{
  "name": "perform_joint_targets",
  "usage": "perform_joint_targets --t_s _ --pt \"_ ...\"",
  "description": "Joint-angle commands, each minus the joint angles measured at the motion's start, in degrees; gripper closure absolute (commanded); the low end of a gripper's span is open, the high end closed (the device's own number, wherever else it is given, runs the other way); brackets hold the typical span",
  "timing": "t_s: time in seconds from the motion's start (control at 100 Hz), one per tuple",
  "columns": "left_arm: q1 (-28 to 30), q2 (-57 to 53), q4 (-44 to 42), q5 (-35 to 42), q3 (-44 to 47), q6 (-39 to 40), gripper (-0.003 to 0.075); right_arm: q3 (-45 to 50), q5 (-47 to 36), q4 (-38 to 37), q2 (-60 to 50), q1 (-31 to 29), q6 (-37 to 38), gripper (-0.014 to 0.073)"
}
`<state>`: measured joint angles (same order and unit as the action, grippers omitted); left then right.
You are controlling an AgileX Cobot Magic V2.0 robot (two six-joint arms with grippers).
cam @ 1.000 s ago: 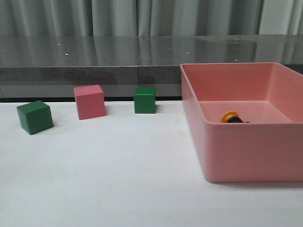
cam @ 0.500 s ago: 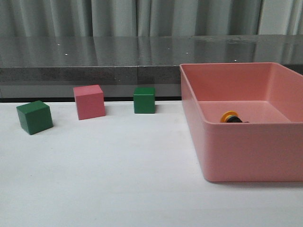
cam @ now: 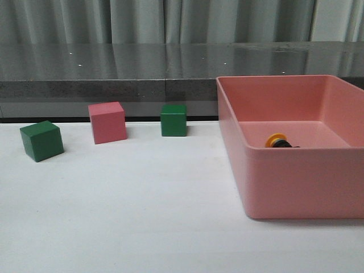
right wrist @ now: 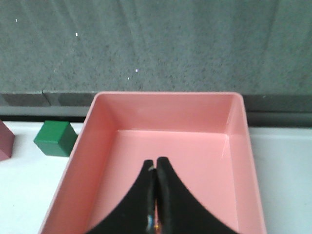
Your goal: Place and stand button with both arms
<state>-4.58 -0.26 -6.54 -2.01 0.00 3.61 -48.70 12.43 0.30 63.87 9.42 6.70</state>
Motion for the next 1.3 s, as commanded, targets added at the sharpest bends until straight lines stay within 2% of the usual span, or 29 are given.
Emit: perform_joint_targets --t_s 0.0,0.08,0.15,0.34,0.44,0.73,0.93,1.08,1.17,1.29 --pt "0.02 -1.68 0.54 4.64 2.62 0.51 0.074 -2.74 -3.82 0.03 3.14 0.93 -1.29 0.0645" --pt "0.02 -1.68 0.54 4.64 2.62 0.51 0.074 -2.99 -3.82 0.03 6.84 2.31 -2.51 0.0594" --pt "0.02 -1.68 0.54 4.64 2.62 0.51 0.074 -2.99 -3.82 0.03 9.48 3.53 -3.65 0.0505" --pt "0.02 -1.68 0.54 4.64 2.62 0.51 0.074 -2.99 -4.18 0.03 16.22 4.74 -4.09 0.017" --pt "0.02 -1.68 0.54 4.64 2.62 0.51 0.074 -2.99 -4.42 -0.3 20.02 4.74 -4.14 0.0099" --pt "0.02 -1.68 0.54 4.64 2.62 0.51 0.0739 -2.99 -5.01 -0.3 29.7 5.69 -4.14 0.0096" --pt "0.02 -1.68 0.54 4.64 2.62 0.51 0.074 -2.99 -7.11 -4.85 33.46 7.45 -4.2 0.0096" --pt "0.02 -1.68 0.54 4.64 2.62 0.51 0.074 -2.99 -7.17 -5.38 36.3 7.49 -4.2 0.0102" --pt "0.02 -1.68 0.54 4.64 2.62 0.51 0.074 -2.99 -6.92 -5.38 36.94 7.49 -4.2 0.016" --pt "0.02 -1.68 0.54 4.64 2.62 0.51 0.074 -3.13 -6.87 -5.38 36.82 7.49 -4.2 0.0354"
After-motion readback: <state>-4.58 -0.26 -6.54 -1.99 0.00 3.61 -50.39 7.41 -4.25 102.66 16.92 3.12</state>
